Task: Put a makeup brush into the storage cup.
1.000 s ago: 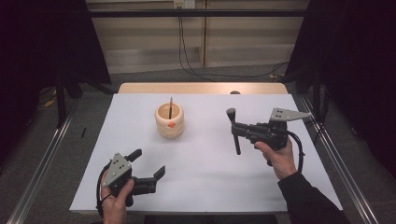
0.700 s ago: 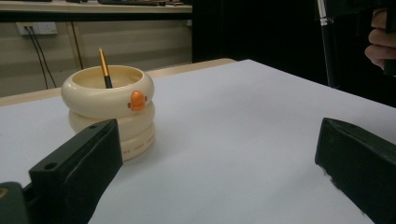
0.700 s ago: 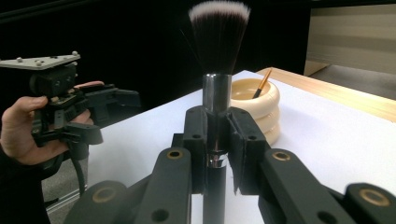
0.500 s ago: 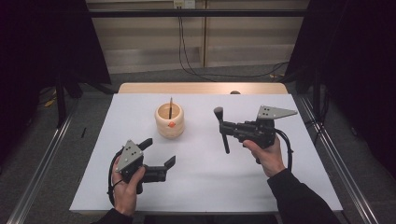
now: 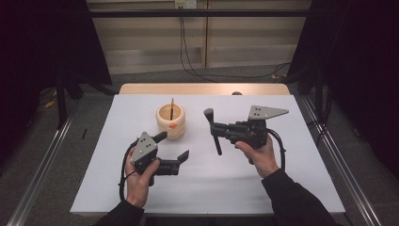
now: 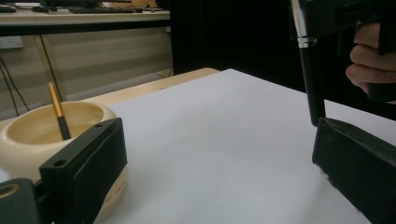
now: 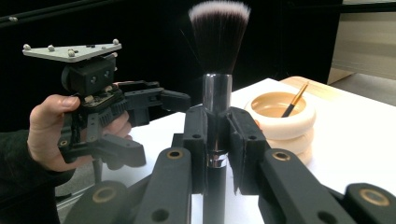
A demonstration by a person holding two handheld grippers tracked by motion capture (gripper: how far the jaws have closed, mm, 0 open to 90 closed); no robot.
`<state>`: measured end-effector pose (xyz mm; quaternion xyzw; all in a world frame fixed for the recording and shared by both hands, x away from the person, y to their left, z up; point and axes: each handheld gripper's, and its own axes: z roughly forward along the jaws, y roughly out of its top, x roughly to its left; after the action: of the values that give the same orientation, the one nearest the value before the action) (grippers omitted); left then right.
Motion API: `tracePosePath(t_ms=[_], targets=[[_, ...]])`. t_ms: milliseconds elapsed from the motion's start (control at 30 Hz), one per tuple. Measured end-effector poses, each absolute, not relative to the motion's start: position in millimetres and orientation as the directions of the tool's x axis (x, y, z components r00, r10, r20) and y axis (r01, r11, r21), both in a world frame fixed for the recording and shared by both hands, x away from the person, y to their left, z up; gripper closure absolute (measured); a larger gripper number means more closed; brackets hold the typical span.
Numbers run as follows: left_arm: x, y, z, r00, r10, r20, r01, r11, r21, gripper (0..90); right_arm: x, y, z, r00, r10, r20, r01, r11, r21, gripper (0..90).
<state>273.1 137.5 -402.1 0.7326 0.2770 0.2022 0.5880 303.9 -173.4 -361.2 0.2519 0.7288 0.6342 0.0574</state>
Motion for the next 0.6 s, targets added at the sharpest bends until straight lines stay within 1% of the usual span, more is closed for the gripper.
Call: tracePosePath(t_ms=[133, 300, 433, 500, 533, 567, 600], targets=[[273, 127, -399, 0.777, 0.629, -0.031, 0.165, -0.156, 0.974, 3.6, 301, -171, -363, -0.873, 0.429, 0.233, 0.292, 0.076, 0.953, 78.2], [275, 106, -395, 0.785, 0.618, -0.044, 0.179, -0.158, 0.971, 3.5, 301, -171, -361, -0.872, 0.428, 0.239, 0.289, 0.056, 0.956, 78.2], [277, 90, -394, 0.820, 0.566, -0.081, 0.181, -0.122, 0.976, 3.6, 300, -173, -361, -0.871, 0.433, 0.232, 0.281, 0.052, 0.958, 78.2], [277, 83, -394, 0.829, 0.554, -0.077, 0.179, -0.132, 0.975, 3.9, 301, -174, -362, -0.870, 0.433, 0.236, 0.284, 0.048, 0.958, 78.2], [277, 81, -393, 0.830, 0.555, -0.059, 0.175, -0.158, 0.972, 4.1, 301, -174, -362, -0.869, 0.436, 0.234, 0.282, 0.049, 0.958, 78.2], [277, 77, -394, 0.835, 0.546, -0.075, 0.175, -0.133, 0.975, 4.3, 301, -174, -362, -0.869, 0.436, 0.234, 0.282, 0.049, 0.958, 78.2], [277, 75, -394, 0.832, 0.550, -0.072, 0.178, -0.141, 0.974, 4.3, 301, -174, -362, -0.869, 0.437, 0.233, 0.282, 0.050, 0.958, 78.2]])
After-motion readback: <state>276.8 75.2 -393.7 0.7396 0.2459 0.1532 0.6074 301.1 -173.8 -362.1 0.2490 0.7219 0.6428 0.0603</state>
